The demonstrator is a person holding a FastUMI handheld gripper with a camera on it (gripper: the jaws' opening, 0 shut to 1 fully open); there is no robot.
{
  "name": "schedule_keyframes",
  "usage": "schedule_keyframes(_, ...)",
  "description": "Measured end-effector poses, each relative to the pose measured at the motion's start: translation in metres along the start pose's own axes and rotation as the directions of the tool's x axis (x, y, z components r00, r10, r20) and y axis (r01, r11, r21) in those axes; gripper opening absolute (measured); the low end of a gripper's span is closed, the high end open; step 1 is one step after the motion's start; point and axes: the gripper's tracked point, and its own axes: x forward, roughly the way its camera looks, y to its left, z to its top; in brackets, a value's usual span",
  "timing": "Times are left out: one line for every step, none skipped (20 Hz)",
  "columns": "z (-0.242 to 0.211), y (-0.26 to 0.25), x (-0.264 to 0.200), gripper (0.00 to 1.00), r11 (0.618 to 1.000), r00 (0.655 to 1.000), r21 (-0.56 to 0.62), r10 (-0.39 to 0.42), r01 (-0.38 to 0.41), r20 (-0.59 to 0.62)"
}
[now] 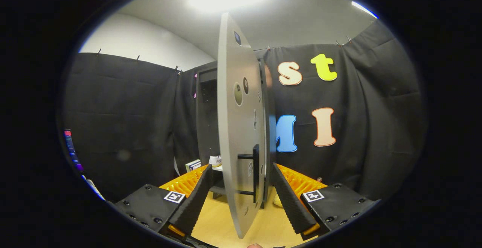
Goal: Open the shoe cabinet door, grab the shoes and put them into the shoe cabinet, then close the shoe cabinet door.
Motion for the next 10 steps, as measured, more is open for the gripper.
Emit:
schedule_keyframes(-0.003, -0.006, 0.004, 0.97, 1.0, 1.0, -0.003, -0.01, 0.01, -0.006)
schedule_keyframes(-0.008, -0.012, 0.007, 0.97, 1.0, 1.0, -0.006, -0.022, 0.022, -0.011)
schedule_keyframes(-0.011, -0.018, 0.012, 0.97, 0.999, 0.999, -0.006, -0.032, 0.032, -0.016)
schedule_keyframes(-0.015, -0.02, 0.016, 0.97, 0.999, 0.999, -0.003, -0.034, 0.034, -0.025)
schedule_keyframes(-0.02, -0.02, 0.02, 0.97, 1.0, 0.999, 0.003, -0.028, 0.028, -0.037)
schedule_keyframes(-0.024, -0.02, 0.026, 0.97, 1.0, 0.999, 0.01, -0.019, 0.02, -0.05)
schedule_keyframes(-0.027, -0.019, 0.029, 0.97, 1.0, 0.998, 0.014, -0.013, 0.014, -0.061)
schedule_keyframes(-0.026, -0.019, 0.032, 0.97, 1.0, 0.998, 0.02, -0.005, 0.006, -0.06)
schedule_keyframes(-0.027, -0.016, 0.035, 0.97, 0.999, 0.998, 0.032, 0.014, -0.012, -0.063)
schedule_keyframes(-0.029, -0.012, 0.038, 0.98, 0.998, 0.997, 0.045, 0.037, -0.033, -0.068)
